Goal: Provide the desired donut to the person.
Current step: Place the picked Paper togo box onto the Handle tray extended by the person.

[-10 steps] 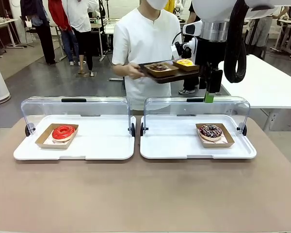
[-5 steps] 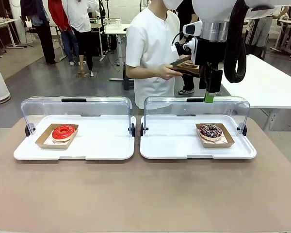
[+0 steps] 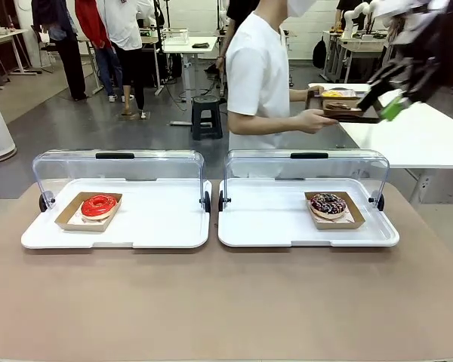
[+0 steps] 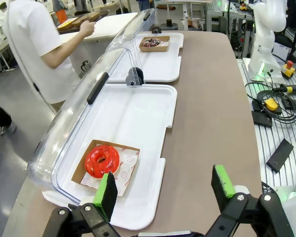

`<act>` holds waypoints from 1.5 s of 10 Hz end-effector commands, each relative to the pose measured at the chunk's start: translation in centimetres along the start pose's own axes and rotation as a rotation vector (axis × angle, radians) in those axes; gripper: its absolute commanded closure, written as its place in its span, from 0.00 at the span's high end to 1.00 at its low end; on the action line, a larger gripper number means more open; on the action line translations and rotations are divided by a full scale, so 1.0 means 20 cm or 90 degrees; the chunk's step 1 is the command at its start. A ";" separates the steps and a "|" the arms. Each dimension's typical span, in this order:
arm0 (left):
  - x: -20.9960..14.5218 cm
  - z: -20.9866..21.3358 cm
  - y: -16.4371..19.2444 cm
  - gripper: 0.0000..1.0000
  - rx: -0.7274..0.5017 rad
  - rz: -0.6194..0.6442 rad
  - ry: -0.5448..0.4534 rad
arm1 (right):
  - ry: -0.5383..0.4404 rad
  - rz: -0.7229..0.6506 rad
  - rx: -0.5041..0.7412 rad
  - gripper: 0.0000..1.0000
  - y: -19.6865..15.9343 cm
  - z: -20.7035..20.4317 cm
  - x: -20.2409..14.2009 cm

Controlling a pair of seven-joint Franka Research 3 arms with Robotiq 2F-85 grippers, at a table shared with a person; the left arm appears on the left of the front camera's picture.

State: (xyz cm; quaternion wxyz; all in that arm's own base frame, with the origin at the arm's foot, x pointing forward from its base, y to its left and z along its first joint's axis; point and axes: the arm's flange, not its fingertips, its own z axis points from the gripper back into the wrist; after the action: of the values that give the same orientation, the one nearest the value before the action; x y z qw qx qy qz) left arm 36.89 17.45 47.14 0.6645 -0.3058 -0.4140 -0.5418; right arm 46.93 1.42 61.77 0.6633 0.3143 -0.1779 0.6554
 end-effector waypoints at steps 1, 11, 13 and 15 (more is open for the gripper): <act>0.00 0.01 0.00 1.00 0.004 0.000 -0.001 | -0.083 -0.003 -0.001 1.00 0.07 0.12 -0.16; 0.00 0.01 0.00 1.00 0.004 0.000 -0.001 | -0.310 0.026 -0.206 1.00 0.02 -0.03 -1.01; 0.00 0.01 0.00 1.00 0.004 0.000 -0.001 | -0.271 0.020 -0.213 1.00 0.08 -0.01 -0.98; 0.00 0.01 0.00 1.00 0.004 0.000 -0.001 | -0.271 0.020 -0.213 1.00 0.08 -0.01 -0.98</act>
State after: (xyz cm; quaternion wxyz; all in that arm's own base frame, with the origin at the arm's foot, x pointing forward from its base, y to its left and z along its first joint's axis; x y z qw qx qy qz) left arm 36.90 17.44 47.14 0.6646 -0.3057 -0.4138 -0.5418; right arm 44.09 -13.43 48.67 0.6386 0.3384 -0.4291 0.5418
